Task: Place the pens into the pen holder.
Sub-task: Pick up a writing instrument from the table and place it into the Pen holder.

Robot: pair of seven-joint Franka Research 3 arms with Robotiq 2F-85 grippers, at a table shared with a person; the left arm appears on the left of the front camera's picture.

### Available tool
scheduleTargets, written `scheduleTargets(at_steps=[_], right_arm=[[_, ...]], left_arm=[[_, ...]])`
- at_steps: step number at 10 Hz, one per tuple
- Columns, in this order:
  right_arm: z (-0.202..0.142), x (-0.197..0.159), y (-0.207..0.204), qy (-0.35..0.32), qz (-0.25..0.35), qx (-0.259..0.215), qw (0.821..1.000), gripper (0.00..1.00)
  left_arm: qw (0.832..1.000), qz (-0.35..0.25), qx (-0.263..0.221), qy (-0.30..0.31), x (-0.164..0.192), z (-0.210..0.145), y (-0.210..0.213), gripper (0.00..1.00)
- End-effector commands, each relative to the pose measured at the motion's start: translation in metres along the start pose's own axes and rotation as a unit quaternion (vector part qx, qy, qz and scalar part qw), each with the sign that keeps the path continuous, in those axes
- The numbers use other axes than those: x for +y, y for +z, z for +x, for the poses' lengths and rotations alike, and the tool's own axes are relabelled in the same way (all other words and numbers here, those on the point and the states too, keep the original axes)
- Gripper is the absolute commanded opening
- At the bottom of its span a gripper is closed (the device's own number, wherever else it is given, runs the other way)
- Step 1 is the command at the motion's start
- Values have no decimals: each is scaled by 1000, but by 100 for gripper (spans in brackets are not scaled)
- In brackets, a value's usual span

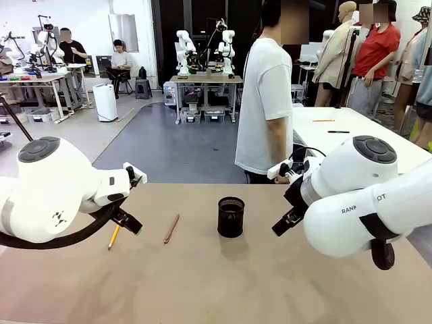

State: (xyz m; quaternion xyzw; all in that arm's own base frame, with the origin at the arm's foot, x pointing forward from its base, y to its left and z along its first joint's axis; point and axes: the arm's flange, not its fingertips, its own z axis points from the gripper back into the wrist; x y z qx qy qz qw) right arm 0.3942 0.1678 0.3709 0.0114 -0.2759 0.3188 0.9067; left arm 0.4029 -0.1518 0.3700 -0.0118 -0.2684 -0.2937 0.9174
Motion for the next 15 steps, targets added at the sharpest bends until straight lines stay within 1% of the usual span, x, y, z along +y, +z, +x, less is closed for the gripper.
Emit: scheduleTargets(at_steps=[1, 14, 15], right_arm=[[0, 0, 0, 0, 0, 0, 1000, 100], [0, 0, 0, 0, 0, 0, 1000, 100], [4, 5, 5, 4, 50, -1, 999, 100]], left_arm=[[1000, 0, 0, 0, 0, 0, 0, 100], [1000, 0, 0, 0, 0, 0, 0, 100], [999, -30, 16, 0, 0, 5, 8, 100]])
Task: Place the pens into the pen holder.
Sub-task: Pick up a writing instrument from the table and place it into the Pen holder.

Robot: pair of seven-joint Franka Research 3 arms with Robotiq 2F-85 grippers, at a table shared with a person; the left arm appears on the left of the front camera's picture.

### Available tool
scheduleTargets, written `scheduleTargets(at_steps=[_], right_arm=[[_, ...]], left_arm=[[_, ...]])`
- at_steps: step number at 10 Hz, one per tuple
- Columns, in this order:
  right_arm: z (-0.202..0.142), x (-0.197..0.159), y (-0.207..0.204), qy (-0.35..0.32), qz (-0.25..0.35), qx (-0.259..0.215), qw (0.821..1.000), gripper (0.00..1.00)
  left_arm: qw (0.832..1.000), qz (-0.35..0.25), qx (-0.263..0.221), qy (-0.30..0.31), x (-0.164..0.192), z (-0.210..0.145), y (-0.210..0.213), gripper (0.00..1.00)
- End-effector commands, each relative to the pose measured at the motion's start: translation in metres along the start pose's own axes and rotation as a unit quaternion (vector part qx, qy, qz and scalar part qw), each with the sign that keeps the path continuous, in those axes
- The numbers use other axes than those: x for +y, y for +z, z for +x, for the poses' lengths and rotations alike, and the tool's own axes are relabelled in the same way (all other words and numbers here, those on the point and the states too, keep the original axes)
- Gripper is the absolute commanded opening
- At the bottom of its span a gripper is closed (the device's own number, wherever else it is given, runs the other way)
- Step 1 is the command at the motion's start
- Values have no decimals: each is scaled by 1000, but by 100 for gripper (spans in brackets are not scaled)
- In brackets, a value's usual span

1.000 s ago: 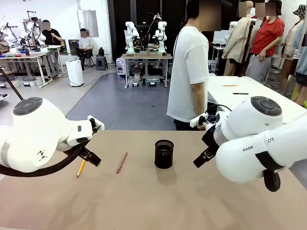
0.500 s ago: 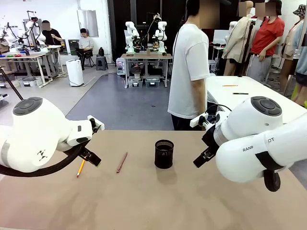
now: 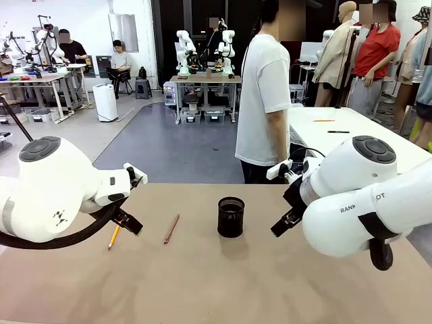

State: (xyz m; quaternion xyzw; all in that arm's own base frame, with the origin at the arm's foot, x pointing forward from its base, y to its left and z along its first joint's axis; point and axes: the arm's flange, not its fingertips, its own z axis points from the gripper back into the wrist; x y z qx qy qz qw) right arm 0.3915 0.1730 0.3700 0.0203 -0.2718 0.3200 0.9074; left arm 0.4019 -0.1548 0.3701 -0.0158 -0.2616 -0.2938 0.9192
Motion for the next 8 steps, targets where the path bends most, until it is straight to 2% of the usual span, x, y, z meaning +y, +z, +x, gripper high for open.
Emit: scheduleTargets(at_steps=[1, 3, 6, 8], right_arm=[[6, 2, 11, 4, 78, -3, 997, 100], [11, 5, 20, 10, 128, -15, 992, 100], [26, -3, 49, 28, 168, -25, 985, 100], [35, -14, 78, 48, 185, -36, 981, 100]], left_arm=[[998, -53, 23, -4, 2, 6, 15, 100], [992, -116, 39, -5, 4, 17, 29, 100], [973, -229, 1, -17, 10, 36, 66, 100], [970, -233, -29, -60, 21, 45, 95, 100]])
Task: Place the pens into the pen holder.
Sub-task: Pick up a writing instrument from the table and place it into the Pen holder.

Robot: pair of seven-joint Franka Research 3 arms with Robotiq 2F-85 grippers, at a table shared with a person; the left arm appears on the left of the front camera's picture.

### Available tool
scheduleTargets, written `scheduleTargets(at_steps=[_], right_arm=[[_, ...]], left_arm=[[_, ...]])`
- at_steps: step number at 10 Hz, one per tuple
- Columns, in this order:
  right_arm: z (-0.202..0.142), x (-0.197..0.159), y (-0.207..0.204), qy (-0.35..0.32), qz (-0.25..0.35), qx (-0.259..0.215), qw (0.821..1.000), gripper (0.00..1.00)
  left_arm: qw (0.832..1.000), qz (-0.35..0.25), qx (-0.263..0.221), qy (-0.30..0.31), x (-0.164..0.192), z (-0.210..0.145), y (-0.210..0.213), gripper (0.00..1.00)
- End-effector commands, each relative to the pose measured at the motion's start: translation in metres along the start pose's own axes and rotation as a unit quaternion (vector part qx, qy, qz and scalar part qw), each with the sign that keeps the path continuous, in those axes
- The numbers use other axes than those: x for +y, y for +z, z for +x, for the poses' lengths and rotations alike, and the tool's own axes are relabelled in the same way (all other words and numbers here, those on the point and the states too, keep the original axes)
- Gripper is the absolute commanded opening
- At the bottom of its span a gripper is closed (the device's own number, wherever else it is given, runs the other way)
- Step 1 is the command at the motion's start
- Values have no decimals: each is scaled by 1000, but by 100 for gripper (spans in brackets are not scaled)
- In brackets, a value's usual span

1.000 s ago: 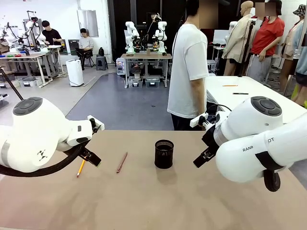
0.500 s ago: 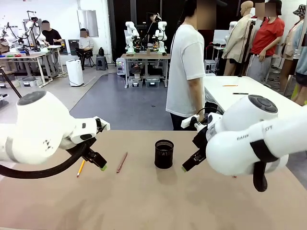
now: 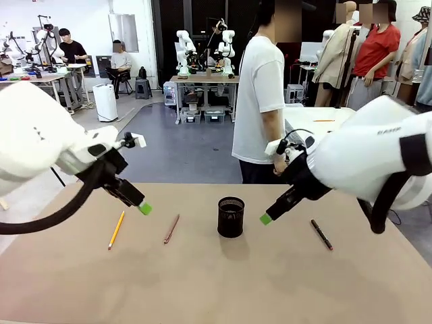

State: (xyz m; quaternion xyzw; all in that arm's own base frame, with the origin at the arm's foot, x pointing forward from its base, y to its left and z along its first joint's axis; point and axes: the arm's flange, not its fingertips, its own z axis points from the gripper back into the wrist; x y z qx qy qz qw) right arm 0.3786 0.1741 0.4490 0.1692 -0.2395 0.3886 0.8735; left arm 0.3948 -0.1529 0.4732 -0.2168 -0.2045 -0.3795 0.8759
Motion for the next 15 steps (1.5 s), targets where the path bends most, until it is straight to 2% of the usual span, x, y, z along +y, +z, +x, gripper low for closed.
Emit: scheduleTargets(at_steps=[1, 4, 7, 11, 15], right_arm=[[8, -12, 26, 31, 23, -11, 999, 100], [16, -25, 77, 49, 17, -25, 998, 100], [23, -30, 121, 73, -5, -35, 997, 100], [19, -44, 161, 72, -17, -50, 996, 100], [-9, -70, 191, 67, -24, -83, 994, 100]], left_arm=[[998, 0, -30, -61, 7, 6, 21, 100], [987, 26, -50, -151, 10, 11, 47, 100], [979, 40, -68, -188, 17, 27, 76, 100], [978, 60, -91, -179, 18, 42, 122, 100], [978, 77, -111, -156, 24, 39, 154, 100]])
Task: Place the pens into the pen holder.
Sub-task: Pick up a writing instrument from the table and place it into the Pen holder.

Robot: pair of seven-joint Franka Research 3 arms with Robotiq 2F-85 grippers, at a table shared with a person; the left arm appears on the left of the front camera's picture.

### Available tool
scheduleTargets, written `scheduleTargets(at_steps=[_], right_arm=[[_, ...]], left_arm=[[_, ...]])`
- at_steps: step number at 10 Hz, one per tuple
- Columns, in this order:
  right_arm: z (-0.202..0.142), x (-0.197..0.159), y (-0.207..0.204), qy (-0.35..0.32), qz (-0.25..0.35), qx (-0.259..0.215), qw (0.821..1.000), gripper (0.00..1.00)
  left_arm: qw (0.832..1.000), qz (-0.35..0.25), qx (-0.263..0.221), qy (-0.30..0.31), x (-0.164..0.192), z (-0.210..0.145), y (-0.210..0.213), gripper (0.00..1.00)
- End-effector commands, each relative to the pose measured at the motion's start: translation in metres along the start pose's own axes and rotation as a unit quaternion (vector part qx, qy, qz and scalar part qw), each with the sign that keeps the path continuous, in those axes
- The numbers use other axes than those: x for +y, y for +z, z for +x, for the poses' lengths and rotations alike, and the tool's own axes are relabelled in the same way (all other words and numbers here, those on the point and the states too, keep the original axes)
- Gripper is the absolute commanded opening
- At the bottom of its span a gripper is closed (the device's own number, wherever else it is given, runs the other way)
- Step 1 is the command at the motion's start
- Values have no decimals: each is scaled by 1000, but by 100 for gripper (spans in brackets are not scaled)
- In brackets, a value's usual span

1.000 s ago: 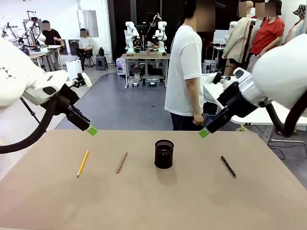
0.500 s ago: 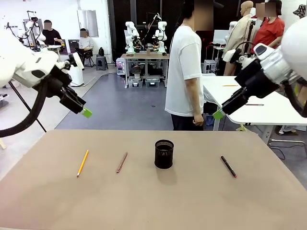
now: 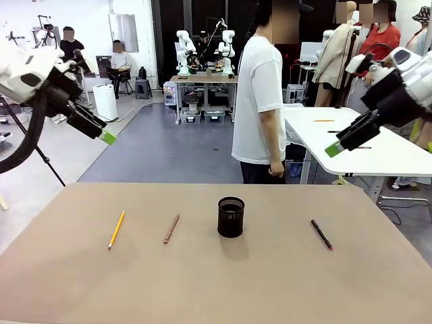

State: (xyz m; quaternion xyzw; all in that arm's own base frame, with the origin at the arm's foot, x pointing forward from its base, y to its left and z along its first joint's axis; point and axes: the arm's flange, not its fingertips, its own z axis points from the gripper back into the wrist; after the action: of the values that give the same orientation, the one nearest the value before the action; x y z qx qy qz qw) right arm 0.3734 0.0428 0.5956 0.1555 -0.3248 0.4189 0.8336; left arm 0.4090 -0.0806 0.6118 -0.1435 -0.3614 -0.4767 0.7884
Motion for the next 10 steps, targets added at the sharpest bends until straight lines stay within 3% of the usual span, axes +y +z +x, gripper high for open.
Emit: scheduleTargets(at_steps=[1, 10], right_arm=[[-13, -9, 13, 5, 3, -14, 1000, 100], [-10, -14, 31, 23, 18, -15, 999, 100]], left_arm=[[1000, -3, -4, 15, 2, 0, 9, 100], [999, 0, -15, 34, 1, -10, 24, 100]])
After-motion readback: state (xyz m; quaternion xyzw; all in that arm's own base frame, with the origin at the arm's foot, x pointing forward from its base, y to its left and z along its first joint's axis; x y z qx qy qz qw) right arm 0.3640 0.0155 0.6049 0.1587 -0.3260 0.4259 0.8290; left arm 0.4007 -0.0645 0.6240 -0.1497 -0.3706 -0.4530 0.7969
